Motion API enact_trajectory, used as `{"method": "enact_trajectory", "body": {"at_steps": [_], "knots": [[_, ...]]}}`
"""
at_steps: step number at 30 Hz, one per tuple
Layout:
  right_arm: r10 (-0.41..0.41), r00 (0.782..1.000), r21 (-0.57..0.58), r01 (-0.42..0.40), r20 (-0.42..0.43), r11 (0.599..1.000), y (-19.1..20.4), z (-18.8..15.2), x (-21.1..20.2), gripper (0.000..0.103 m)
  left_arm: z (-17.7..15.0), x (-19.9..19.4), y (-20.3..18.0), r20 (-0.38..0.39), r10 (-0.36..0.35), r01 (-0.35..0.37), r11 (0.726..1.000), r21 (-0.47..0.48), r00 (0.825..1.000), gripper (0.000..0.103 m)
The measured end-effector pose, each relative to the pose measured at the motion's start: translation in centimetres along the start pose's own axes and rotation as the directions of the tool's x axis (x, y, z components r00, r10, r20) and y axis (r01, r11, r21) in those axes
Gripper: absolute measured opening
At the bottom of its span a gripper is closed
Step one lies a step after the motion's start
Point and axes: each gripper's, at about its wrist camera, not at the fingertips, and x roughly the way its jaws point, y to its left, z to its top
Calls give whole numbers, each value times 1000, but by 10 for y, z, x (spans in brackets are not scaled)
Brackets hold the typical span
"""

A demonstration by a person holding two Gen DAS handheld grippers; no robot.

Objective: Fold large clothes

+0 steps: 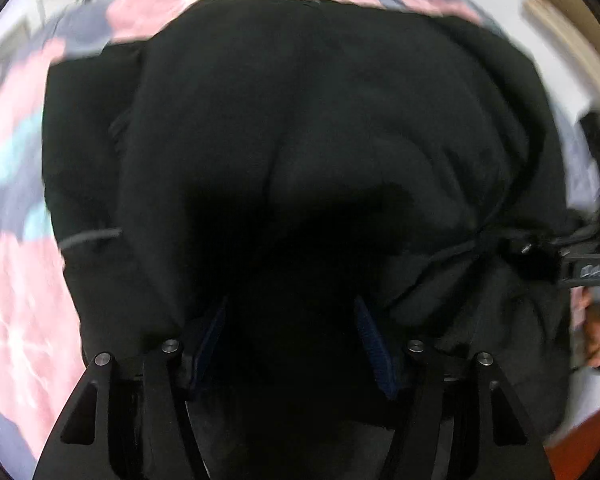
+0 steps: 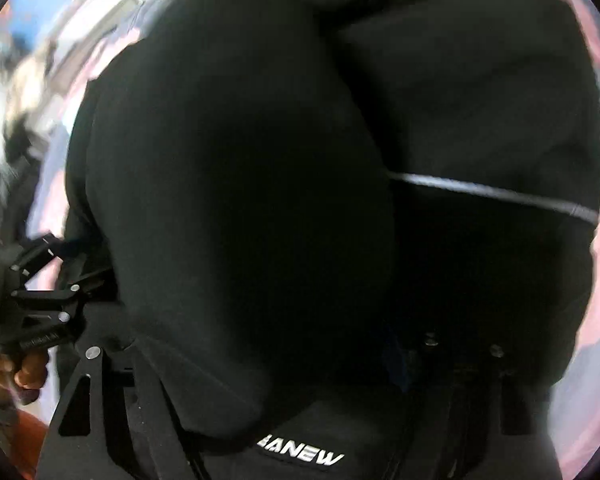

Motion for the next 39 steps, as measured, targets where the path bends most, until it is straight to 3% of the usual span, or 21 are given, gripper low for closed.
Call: {"method": "enact_trajectory", "body": {"at_steps": [2, 5, 8, 12, 15, 17, 20, 23, 26, 28, 33, 39], "knots": [[-44, 999, -31, 45, 16, 999, 6, 1, -2, 73, 2, 4, -15, 26, 85, -86, 996, 34, 996, 67], [-31, 999, -49, 33, 38, 998, 5, -1, -18, 73, 0, -7, -17, 55, 93, -95, 995, 38, 994, 67], [-40, 995, -84, 48, 96, 995, 10, -3, -55, 73, 1, -38, -10, 80, 29, -31, 999, 21, 996, 67], [0, 966, -155, 41, 259, 987, 30, 0, -121, 73, 10, -106, 0, 205, -66, 70, 997, -16, 977, 67], [47, 946, -196, 18, 319, 980, 50, -1, -146, 73, 6, -127, -3, 199, -119, 121, 993, 2, 973, 67], [50, 962, -221, 11, 270, 975, 65, -5, -130, 73, 0, -115, -7, 174, -99, 97, 995, 19, 980, 68], [-1, 989, -235, 37, 149, 971, 71, -7, -75, 73, -7, -68, -6, 15, -53, 53, 999, 13, 998, 68], [-66, 996, -245, 77, 55, 966, 68, -20, -21, 71, -14, -26, -2, -76, -66, 63, 997, -41, 995, 70], [-58, 998, -211, 65, 39, 975, 56, -18, -8, 72, -16, 5, 10, -129, -90, 73, 989, -126, 988, 77], [-59, 997, -202, 67, 43, 977, 55, -15, -7, 72, -15, 11, 16, -125, -102, 83, 985, -150, 987, 82], [-51, 997, -205, 62, 61, 977, 53, -23, -12, 72, -17, 0, 7, -68, -67, 62, 995, -76, 995, 83], [4, 997, -182, 11, 79, 983, 45, -20, -59, 72, -15, -55, 1, 19, -84, 84, 996, -12, 996, 83]]}}
